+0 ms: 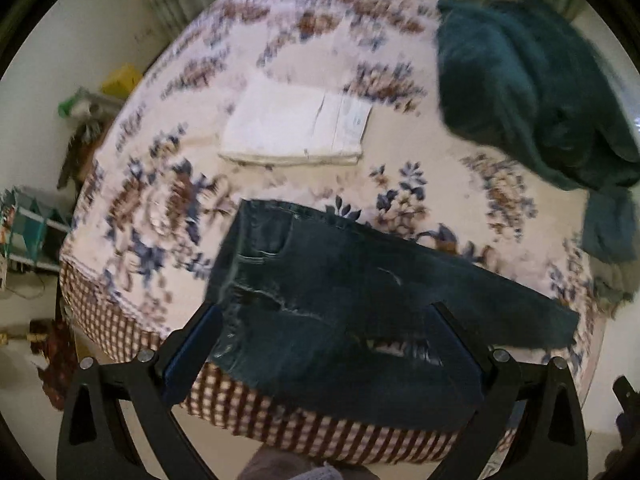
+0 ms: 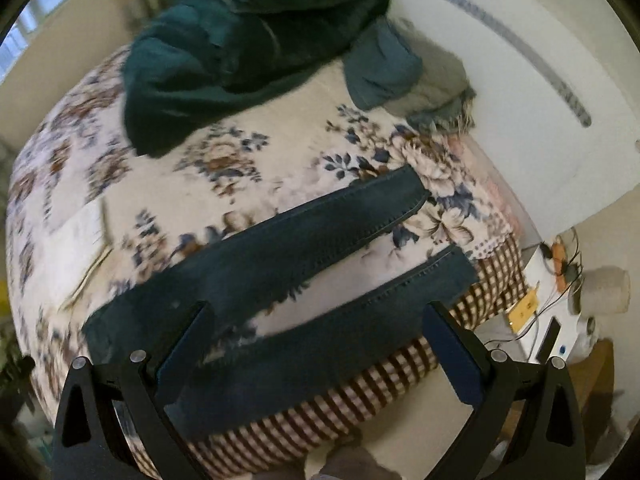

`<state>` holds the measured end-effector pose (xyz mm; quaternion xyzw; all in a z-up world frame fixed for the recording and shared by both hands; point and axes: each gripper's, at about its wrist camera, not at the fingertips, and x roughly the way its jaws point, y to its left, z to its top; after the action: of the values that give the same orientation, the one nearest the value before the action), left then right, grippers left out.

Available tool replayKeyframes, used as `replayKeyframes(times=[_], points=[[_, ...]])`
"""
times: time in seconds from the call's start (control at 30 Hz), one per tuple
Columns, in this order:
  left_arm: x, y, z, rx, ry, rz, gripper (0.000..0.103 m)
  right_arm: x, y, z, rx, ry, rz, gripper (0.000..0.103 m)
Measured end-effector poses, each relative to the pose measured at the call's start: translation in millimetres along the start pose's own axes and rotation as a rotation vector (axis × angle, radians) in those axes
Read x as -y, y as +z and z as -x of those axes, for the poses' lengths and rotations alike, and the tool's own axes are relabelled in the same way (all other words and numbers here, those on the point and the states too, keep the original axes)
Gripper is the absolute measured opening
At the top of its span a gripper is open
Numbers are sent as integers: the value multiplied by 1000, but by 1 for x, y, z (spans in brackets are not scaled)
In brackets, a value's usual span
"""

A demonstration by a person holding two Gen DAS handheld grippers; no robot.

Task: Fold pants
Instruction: 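Grasp the dark blue jeans' leg hems with both grippers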

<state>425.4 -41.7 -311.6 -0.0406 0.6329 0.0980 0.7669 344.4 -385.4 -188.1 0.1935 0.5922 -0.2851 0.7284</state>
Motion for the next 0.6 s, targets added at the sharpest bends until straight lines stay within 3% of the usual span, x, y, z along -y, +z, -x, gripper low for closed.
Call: replayKeyframes(times=[0.13,0.33,0.5,0.6], points=[[12,29,-86,-149,11,61,103,-2,43,-92,-78,-34,-89,103],[16,63,-212,-339,38,256,103,7,87,-240,-214,-69,-183,103],[11,86,-280,-412,65,415,103,16,107,-335,-319,-98,-233,103],[9,94,-303,-430,151,443,103,29,121,-373,-345,-121,-273,103]])
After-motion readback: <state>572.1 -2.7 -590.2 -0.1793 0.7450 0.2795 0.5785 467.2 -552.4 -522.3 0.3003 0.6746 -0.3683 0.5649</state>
